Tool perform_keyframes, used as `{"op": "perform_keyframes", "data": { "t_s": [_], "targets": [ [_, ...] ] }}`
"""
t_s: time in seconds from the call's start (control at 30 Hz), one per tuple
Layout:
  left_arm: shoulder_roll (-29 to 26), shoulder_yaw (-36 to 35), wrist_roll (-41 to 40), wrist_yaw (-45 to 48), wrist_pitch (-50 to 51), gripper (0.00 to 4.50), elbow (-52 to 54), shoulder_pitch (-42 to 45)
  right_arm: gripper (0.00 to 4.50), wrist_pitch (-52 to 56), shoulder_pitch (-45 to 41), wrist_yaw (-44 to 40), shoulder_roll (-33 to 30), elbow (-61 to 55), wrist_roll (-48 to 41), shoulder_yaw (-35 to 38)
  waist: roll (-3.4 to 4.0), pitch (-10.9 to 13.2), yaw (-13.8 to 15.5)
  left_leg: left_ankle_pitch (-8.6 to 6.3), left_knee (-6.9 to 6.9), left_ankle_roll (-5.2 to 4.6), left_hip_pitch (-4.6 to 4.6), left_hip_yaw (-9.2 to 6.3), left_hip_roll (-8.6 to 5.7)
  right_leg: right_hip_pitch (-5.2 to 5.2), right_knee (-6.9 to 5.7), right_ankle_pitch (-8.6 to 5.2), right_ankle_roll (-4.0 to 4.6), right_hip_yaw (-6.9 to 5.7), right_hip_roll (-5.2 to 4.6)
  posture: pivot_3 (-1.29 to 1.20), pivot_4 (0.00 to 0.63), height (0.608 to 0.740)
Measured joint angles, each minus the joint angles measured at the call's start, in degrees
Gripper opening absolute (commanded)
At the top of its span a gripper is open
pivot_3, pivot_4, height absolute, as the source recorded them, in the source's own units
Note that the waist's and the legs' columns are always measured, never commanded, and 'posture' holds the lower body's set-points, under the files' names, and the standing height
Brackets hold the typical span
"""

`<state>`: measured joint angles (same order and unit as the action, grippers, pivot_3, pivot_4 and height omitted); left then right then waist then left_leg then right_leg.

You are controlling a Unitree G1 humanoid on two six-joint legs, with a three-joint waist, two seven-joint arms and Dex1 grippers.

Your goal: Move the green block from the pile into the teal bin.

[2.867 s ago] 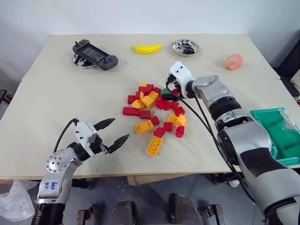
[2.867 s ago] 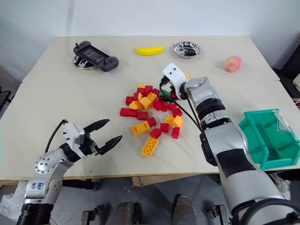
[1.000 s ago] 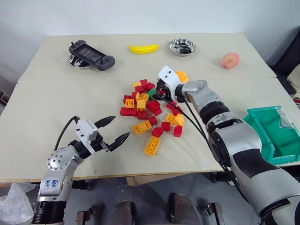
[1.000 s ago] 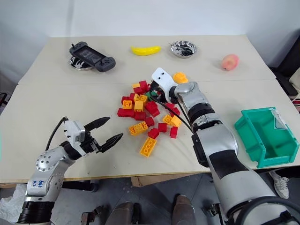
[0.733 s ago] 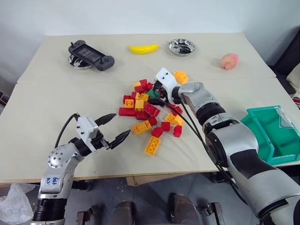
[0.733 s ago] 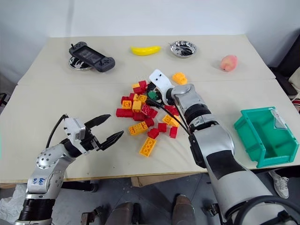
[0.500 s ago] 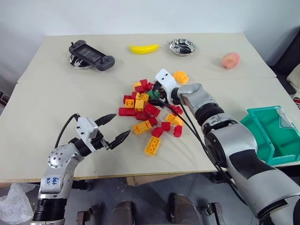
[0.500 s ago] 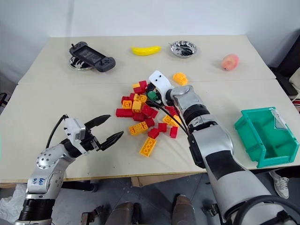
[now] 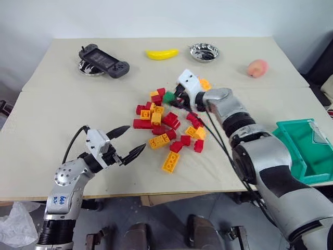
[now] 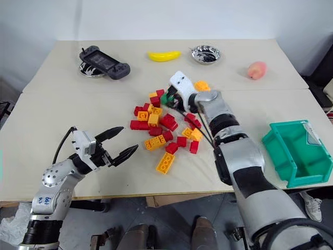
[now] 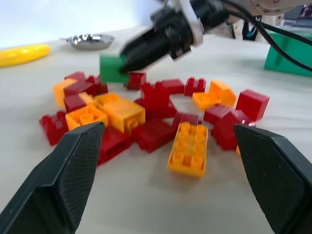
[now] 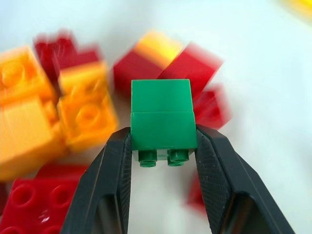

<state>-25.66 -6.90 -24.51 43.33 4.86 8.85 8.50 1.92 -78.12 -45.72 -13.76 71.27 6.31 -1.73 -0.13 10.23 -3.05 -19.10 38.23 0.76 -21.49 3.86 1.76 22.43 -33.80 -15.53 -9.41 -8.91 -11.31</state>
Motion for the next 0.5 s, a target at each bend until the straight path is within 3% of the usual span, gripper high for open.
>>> {"op": "perform_keyframes", "data": {
  "t_s": [0.13, 0.23, 0.37, 0.5],
  "targets": [
    [2.2, 3.9, -0.2, 2.0, 0.5, 4.5, -0.7, 5.3, 1.45, -2.8, 7.7, -7.1, -8.0, -14.3, -6.0, 4.1, -0.01, 0.0, 1.0, 0.0, 0.03, 0.0, 0.0, -0.04, -0.01, -0.04, 0.03, 0.0, 0.0, -0.02, 0.0, 0.0, 0.15, 0.74],
    [3.5, 6.5, -0.2, 4.1, 1.0, 4.5, -2.0, 9.1, 1.45, 0.2, 18.1, -8.7, -14.7, -29.9, -9.9, 7.5, -0.01, 0.0, 1.5, 0.0, -0.02, 0.0, -0.01, -0.03, -0.01, -0.03, 0.04, 0.0, 0.0, -0.05, 0.0, 0.0, 0.15, 0.74],
    [6.1, 9.9, -0.3, 7.9, 1.2, 4.5, -5.9, 14.8, 1.45, 7.3, 32.1, -5.8, -23.3, -48.2, -14.2, 15.9, 0.0, 0.0, 2.4, -0.01, 0.06, -0.01, -0.06, 0.04, -0.04, 0.0, 0.06, 0.0, 0.0, -0.04, -0.02, 0.0, 0.15, 0.74],
    [9.8, 13.6, 0.1, 12.6, -0.4, 4.5, -12.4, 20.6, 1.45, 14.3, 48.9, 0.2, -32.3, -62.9, -15.8, 30.4, 0.01, 0.0, 3.4, 0.0, 0.03, -0.01, -0.04, 0.07, -0.05, -0.02, 0.06, 0.0, 0.0, -0.04, -0.02, 0.0, 0.15, 0.74]
  ]
}}
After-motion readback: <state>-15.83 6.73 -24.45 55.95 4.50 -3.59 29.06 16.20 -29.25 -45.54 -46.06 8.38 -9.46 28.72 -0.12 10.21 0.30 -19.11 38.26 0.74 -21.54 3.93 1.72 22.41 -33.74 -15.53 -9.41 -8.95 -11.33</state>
